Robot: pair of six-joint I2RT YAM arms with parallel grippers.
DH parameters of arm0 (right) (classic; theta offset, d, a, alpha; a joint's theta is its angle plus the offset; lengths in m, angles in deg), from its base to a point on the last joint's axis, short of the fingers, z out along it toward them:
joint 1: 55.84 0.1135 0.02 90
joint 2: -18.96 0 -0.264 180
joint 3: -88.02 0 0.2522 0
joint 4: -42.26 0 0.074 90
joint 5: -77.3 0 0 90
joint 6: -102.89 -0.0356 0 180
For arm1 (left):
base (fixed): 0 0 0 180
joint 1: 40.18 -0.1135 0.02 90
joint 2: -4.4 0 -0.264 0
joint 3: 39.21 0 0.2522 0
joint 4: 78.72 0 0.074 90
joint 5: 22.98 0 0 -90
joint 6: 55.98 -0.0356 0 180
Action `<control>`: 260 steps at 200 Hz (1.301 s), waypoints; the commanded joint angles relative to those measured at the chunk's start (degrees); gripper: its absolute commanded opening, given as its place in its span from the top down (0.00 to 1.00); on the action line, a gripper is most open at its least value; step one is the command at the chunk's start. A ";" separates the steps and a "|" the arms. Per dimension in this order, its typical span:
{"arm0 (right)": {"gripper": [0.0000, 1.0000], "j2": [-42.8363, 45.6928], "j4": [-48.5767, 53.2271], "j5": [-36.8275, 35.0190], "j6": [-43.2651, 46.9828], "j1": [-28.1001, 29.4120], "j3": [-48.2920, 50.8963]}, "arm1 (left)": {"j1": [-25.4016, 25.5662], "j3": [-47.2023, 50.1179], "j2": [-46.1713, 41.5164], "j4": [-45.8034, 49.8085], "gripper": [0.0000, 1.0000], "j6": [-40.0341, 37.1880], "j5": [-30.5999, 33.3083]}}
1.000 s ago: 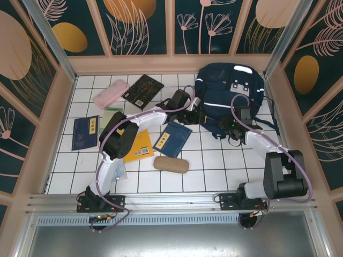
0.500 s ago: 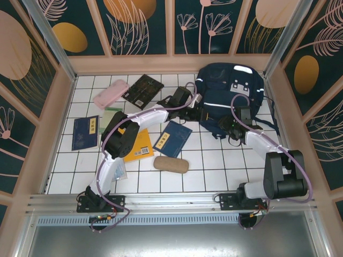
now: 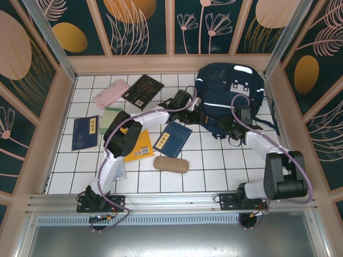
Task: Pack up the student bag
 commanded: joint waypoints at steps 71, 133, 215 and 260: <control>0.44 2.51 0.95 -0.33 0.29 0.63 1.40 | -0.06 -0.51 2.86 -5.17 0.59 4.94 -3.50; 0.44 2.94 1.13 -0.51 0.22 0.63 1.54 | -0.06 -0.77 3.58 -5.79 0.69 5.63 -3.58; 0.44 3.18 1.30 -0.73 0.28 0.58 2.02 | -0.51 -0.86 0.04 0.61 1.00 1.39 1.17; 0.44 4.22 1.86 -0.76 -0.38 2.75 1.96 | -0.60 -3.75 -1.48 11.20 1.00 -4.63 8.17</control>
